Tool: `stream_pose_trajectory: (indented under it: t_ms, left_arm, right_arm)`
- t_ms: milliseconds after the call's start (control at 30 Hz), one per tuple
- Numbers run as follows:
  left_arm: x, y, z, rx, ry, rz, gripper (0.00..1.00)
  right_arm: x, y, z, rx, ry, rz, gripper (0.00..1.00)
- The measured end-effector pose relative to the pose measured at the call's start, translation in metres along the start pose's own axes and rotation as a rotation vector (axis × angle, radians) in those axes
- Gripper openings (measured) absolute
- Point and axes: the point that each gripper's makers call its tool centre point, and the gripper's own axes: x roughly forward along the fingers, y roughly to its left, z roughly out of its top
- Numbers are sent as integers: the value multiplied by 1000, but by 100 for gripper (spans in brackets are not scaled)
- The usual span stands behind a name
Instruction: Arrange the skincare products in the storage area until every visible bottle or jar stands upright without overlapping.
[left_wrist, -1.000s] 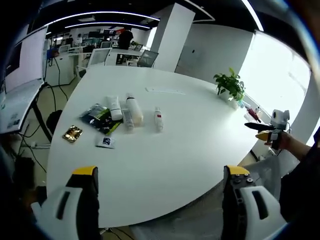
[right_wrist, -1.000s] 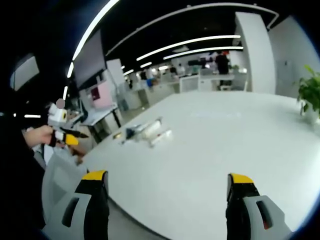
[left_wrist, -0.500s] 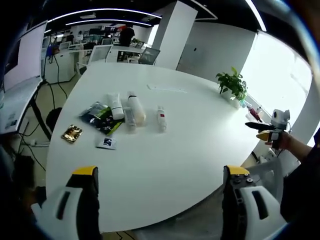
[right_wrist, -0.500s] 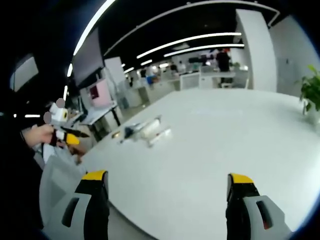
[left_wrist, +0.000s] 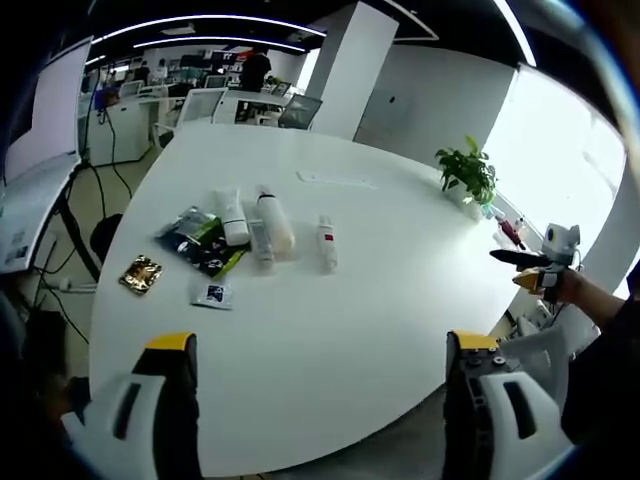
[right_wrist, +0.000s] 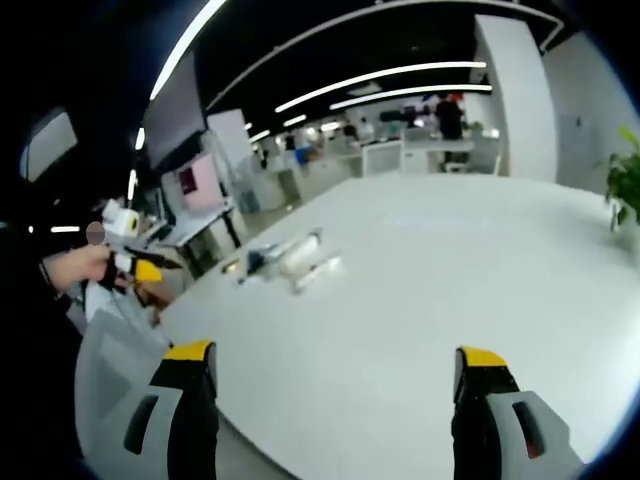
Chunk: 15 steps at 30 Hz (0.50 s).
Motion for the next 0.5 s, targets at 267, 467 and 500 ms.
stream_pose_trajectory:
  t_ms: [267, 467, 500]
  left_arm:
    - [4, 6, 3, 10, 11, 2, 98]
    - [6, 11, 5, 5, 16, 6, 98]
    - [6, 11, 6, 3, 17, 5, 98]
  right_arm:
    - [7, 0, 1, 18, -3, 12, 100]
    - [10, 3, 0, 9, 8, 20, 100]
    - [11, 3, 0, 5, 12, 20, 100]
